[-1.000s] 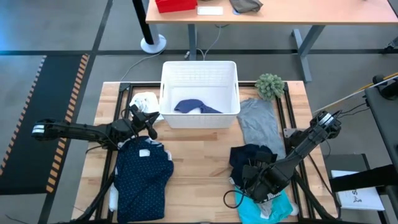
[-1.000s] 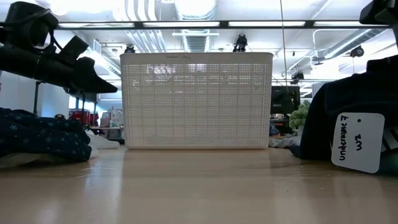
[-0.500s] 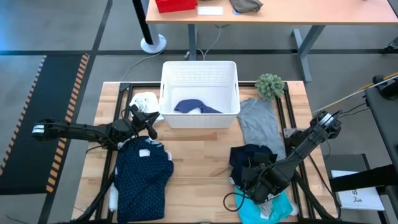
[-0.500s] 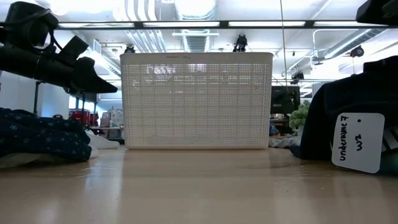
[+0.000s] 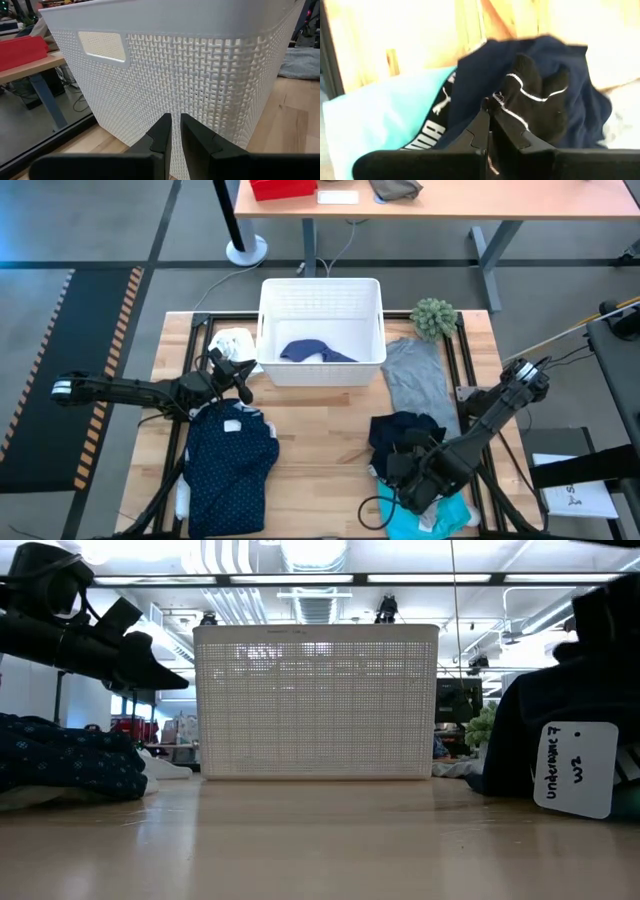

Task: Sort clothes
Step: Put the black striped sock into the white laundry bin

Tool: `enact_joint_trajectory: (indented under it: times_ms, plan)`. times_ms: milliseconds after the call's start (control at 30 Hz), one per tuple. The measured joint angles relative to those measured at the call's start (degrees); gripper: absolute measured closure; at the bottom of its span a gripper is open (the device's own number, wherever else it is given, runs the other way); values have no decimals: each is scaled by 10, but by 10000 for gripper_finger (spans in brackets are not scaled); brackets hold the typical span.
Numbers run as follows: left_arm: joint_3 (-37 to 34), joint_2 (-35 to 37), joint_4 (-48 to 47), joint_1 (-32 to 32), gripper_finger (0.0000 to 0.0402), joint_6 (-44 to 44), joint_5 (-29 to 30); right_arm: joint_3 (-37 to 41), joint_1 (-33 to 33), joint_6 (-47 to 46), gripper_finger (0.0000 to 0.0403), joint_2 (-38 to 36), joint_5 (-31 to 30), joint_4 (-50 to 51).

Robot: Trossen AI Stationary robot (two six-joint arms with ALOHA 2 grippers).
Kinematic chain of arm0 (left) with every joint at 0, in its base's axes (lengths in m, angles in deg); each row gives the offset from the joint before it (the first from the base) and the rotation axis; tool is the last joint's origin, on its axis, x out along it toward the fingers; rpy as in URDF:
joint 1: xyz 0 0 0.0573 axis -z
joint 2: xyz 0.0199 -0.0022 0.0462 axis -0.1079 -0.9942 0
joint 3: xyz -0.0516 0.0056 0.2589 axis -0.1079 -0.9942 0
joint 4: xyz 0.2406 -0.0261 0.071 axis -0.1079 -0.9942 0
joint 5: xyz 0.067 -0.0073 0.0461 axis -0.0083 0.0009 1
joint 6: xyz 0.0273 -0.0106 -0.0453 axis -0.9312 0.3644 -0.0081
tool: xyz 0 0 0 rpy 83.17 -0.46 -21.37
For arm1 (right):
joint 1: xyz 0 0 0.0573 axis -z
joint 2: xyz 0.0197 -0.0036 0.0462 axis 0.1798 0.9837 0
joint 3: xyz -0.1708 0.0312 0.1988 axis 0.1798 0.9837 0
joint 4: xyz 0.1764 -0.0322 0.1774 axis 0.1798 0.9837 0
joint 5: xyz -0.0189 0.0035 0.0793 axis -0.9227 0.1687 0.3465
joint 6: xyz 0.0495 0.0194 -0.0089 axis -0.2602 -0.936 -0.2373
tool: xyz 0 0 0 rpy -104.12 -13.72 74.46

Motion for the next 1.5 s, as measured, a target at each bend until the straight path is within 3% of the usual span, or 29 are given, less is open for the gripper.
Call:
enact_joint_trajectory:
  times_ms: [233, 500, 800, 1233, 1500]
  plan:
    - [0, 0, 0, 0, 374, 0, 0, -40, -3, 32, 402, 0, -23, 13]
    - [0, 0, 0, 0, 374, 0, 0, -70, -3, 70, 403, 0, -108, 18]
    - [0, 0, 0, 0, 374, 0, 0, -99, -2, 108, 403, -1, -152, 32]
    - [0, 0, 0, 0, 374, 0, 0, -171, 2, 154, 403, -1, -319, 33]
    - [0, 0, 0, 0, 374, 0, 0, -204, 45, 175, 403, -1, -394, 46]
